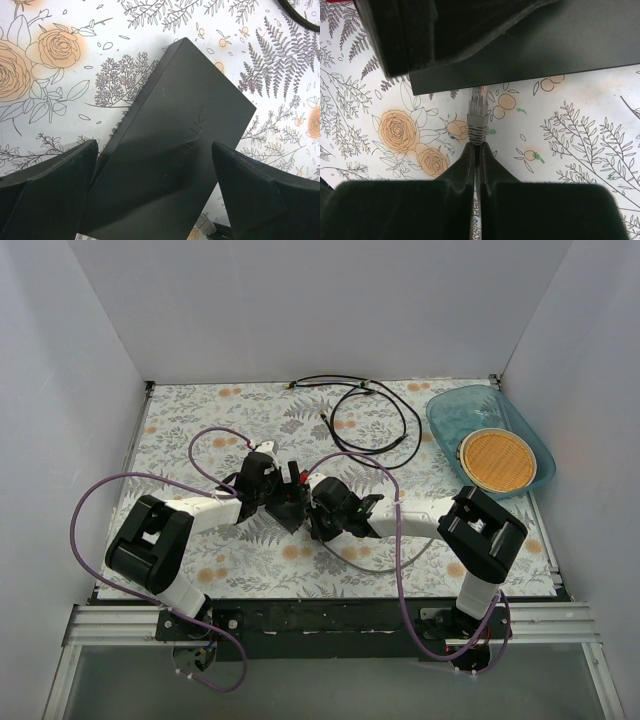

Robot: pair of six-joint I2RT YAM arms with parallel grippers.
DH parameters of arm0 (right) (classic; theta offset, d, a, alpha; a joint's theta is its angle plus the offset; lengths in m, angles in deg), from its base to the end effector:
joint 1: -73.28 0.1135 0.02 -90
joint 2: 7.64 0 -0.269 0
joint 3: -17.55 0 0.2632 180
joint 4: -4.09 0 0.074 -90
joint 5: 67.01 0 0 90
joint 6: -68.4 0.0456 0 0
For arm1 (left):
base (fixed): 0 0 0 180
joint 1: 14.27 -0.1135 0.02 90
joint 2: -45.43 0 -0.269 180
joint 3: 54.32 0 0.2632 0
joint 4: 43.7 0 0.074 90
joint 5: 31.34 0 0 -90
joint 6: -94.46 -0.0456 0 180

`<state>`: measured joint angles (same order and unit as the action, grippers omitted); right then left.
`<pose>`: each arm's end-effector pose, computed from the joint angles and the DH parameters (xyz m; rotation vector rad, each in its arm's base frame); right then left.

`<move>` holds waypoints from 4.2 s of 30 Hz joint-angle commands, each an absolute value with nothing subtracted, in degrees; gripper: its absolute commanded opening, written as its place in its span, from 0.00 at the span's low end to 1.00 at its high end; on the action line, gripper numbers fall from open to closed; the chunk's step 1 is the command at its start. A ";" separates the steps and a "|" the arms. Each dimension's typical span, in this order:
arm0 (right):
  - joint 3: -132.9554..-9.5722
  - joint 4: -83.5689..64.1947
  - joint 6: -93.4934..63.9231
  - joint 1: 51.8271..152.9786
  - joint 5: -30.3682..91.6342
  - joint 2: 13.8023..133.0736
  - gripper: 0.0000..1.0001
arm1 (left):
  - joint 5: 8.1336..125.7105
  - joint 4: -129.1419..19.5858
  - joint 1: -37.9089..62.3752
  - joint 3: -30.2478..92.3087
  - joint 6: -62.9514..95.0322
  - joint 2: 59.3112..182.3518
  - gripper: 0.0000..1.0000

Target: Insert the plug into the switch port

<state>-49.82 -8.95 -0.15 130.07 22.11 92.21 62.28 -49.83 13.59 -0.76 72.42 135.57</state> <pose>0.2042 0.3107 0.1519 -0.7391 2.3456 0.6198 0.2814 -0.1520 0.1446 -0.8234 2.3570 -0.8640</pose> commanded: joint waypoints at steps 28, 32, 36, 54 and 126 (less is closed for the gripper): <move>-54.69 4.70 -11.58 130.14 25.54 90.88 0.01 | 75.88 -52.40 15.79 -4.75 69.76 133.32 0.95; -55.04 6.03 -13.07 130.14 26.59 91.49 0.01 | 77.55 -51.35 15.88 -5.28 70.38 132.79 0.95; -54.96 7.16 -15.27 130.14 27.91 91.85 0.01 | 78.17 -50.47 15.97 -6.16 69.94 131.47 0.96; -52.41 5.85 -23.79 129.97 28.79 88.95 0.01 | 76.15 -49.76 15.97 -5.37 68.97 131.82 0.98; -47.06 4.71 -19.84 126.89 25.72 84.83 0.68 | 52.60 -61.80 17.03 -9.85 80.40 118.90 0.98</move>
